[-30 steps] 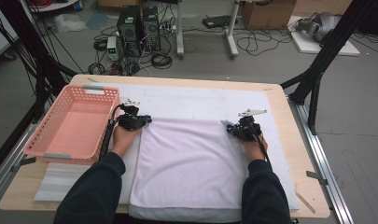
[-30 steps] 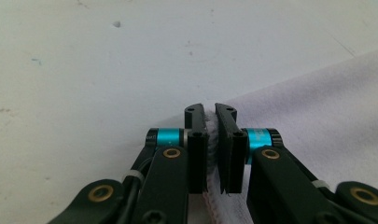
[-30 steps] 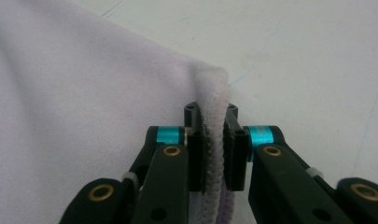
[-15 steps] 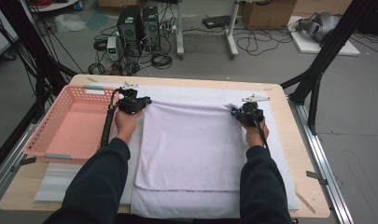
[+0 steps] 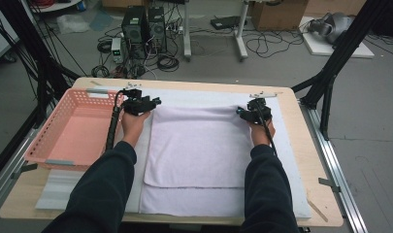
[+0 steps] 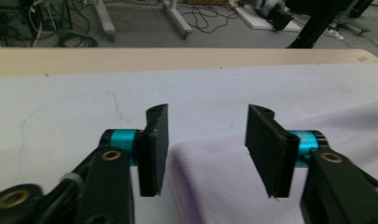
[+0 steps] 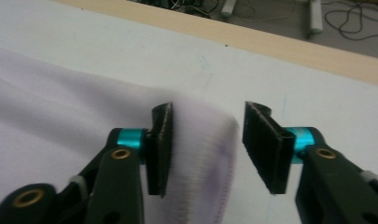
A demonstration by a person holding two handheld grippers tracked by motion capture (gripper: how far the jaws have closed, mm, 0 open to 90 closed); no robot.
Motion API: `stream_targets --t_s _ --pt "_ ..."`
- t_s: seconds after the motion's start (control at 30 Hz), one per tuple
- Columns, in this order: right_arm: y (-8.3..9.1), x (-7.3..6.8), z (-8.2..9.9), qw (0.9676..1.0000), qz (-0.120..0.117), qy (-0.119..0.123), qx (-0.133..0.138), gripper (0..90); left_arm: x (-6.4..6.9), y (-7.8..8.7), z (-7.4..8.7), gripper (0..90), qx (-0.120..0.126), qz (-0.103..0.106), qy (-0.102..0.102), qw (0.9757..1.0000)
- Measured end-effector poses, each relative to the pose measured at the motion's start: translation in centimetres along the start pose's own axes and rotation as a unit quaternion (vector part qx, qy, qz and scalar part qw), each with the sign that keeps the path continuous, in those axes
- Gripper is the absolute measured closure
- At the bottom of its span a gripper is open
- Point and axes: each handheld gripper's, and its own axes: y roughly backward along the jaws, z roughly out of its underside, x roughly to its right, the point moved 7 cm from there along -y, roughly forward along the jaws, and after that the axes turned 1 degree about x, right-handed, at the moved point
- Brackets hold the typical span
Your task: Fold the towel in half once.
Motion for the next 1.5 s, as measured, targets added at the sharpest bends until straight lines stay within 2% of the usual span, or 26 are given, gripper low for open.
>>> stream_targets --t_s 0.07,0.23,0.3,0.37,0.43,0.53,0.57,0.6,0.63,0.73,0.9,1.07,1.13,1.17,1.23,1.3,1.5 --pt "0.5 -0.3 0.2 0.9999 0.001 0.011 0.004 49.2 0.3 0.4 0.6 43.3 -0.003 0.004 -0.007 1.0" --pt "2.1 -0.9 1.0 0.9998 -0.014 0.016 0.002 47.5 1.2 1.8 2.2 42.2 -0.007 0.021 -0.018 0.9996" --pt "2.9 -1.2 1.6 0.9996 -0.021 0.017 0.003 47.4 1.8 2.4 2.9 41.0 -0.028 0.03 -0.03 0.9987" --pt "3.8 -1.6 2.1 0.9994 -0.027 0.024 0.003 47.4 2.3 3.1 3.3 41.5 -0.017 0.03 -0.041 0.9986" --pt "4.6 -1.8 2.7 0.9992 -0.029 0.027 0.005 47.5 2.9 4.0 3.8 41.7 -0.018 0.037 -0.049 0.998" --pt "5.8 -2.0 3.7 0.9992 -0.03 0.025 0.004 47.2 3.5 4.9 4.6 41.7 -0.013 0.044 -0.049 0.9977" --pt "6.1 -2.0 4.0 0.9991 -0.032 0.025 -0.008 46.2 3.7 5.3 5.0 41.4 -0.01 0.046 -0.049 0.9977" --pt "6.5 -2.1 4.1 0.999 -0.031 0.032 -0.005 48.0 3.9 5.6 5.5 41.4 -0.011 0.046 -0.052 0.9975" --pt "7.0 -2.2 4.2 0.999 -0.029 0.035 0.002 48.8 4.1 5.8 6.1 41.5 -0.022 0.049 -0.056 0.997" --pt "8.3 -2.3 5.0 0.9989 -0.031 0.036 0.003 49.5 4.8 6.7 7.5 41.8 -0.021 0.052 -0.063 0.9964" --pt "10.4 -2.9 7.2 0.9985 -0.051 0.012 0.015 51.1 5.6 8.5 9.0 43.8 -0.023 0.068 -0.071 0.995" --pt "12.8 -3.8 10.4 0.9982 -0.057 0.008 0.015 52.0 6.1 11.0 10.6 44.2 -0.016 0.072 -0.067 0.9951" --pt "13.6 -4.1 11.3 0.998 -0.06 0.007 0.021 52.4 6.1 11.7 11.6 44.2 -0.024 0.071 -0.065 0.9951" --pt "14.1 -4.3 11.8 0.9979 -0.061 0.007 0.021 52.7 6.1 12.0 12.1 44.2 -0.027 0.07 -0.063 0.9951" --pt "15.2 -4.6 12.8 0.9979 -0.06 0.014 0.019 52.9 6.4 13.1 12.4 44.3 -0.016 0.072 -0.057 0.9956" --pt "16.0 -4.8 13.5 0.998 -0.055 0.024 0.016 53.1 6.8 13.8 12.8 44.9 -0.019 0.075 -0.061 0.9951" --pt "18.2 -5.6 14.8 0.9979 -0.055 0.029 0.019 52.9 8.0 15.9 14.4 47.9 -0.034 0.082 -0.072 0.9934"
